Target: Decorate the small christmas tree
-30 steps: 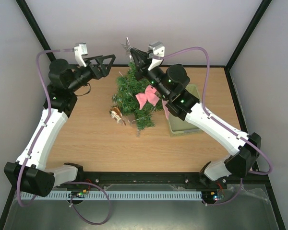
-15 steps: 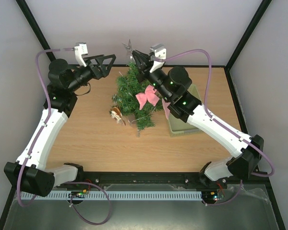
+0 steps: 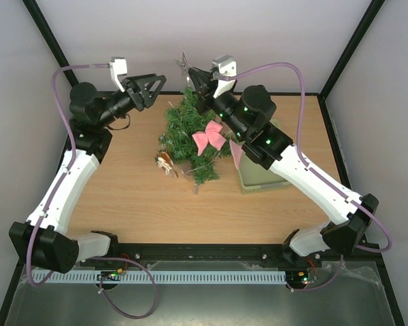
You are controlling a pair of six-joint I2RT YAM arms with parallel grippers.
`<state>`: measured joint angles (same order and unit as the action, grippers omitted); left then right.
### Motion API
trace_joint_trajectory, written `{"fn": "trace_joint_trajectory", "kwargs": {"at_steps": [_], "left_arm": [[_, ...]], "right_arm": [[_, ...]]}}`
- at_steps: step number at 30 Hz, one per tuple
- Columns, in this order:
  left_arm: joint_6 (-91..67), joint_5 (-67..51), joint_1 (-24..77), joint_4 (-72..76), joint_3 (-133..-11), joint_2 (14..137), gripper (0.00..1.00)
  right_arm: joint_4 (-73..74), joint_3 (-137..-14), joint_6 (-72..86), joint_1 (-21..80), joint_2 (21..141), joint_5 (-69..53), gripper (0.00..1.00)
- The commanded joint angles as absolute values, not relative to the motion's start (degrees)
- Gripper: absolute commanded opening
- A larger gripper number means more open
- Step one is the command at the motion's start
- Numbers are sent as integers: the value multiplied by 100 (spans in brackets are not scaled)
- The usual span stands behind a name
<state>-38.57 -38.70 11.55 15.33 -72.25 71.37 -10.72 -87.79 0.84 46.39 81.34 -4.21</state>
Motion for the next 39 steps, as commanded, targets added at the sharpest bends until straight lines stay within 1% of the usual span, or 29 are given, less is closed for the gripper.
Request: {"fn": "trace_joint_trajectory", "kwargs": {"at_steps": [1,4,11,23,31,39], "left_arm": [[-4380,-4407,1125,2781,-7146,7194,71],[-4635,-4503,1124,3092,-7167,7293,69],[-4384,-4391,1121,2851,-7316,7460,66],[-4541,-4377,1122,3120,-7442,7692,68],[-4663,-4441,1123,3315,-7570,7830,66],[-4505,-4197,1124,2907,-7826,7959,59]], "right_arm": [[-676,-9162,-3,4610,8211,-498,2],[-453,-9397,-23,4607,8298,-546,2],[-595,-9396,-40,4611,8390,-626,2],[-596,-9401,-182,4610,8452,-456,2],[-422,-9321,-114,4609,8395,-492,2],[-376,-9154,-77,4612,8280,-466,2]]}}
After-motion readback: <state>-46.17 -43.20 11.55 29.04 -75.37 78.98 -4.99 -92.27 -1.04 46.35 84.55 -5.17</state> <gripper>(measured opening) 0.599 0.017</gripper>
